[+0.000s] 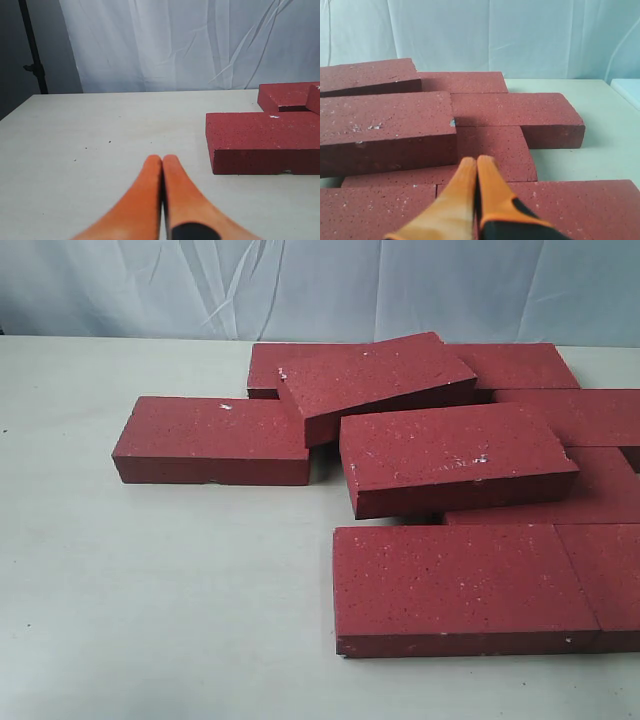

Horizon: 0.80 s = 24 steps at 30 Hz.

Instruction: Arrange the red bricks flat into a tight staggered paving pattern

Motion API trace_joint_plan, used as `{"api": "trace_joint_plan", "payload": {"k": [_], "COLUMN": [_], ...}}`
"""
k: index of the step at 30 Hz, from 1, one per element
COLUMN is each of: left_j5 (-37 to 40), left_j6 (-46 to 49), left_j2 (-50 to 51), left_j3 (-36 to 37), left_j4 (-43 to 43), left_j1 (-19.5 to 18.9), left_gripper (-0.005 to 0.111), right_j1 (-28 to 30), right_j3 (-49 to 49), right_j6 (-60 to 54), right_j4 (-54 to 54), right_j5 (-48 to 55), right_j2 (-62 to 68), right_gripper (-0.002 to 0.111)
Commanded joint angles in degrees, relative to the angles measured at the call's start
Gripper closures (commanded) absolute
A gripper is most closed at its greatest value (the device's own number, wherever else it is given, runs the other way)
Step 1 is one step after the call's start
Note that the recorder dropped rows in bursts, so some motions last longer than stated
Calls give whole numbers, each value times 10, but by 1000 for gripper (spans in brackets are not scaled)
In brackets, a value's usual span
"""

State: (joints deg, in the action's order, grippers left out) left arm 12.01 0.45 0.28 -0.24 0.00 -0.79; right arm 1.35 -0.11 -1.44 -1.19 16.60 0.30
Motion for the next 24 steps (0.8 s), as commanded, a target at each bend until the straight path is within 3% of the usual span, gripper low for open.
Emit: {"api": "trace_joint_plan", "payload": {"k": [1,10,24], "left_j5": [-5,-5,-5], "left_j6": [-1,-1,-1], "left_j2": [-3,-3,-3], "left_j3": [2,2,2], "left_j4": [0,0,0], "left_j1": [-2,-2,-2], "left_gripper": [107,107,107], "right_j1": [3,3,3], "right_j3": [1,1,1], "right_j6": [-1,-1,-1], "right_j4": [0,0,-4], "right_j5": [-73,-231,-315], "right_j2": [-3,-3,-3], "right_gripper": [109,109,109]}}
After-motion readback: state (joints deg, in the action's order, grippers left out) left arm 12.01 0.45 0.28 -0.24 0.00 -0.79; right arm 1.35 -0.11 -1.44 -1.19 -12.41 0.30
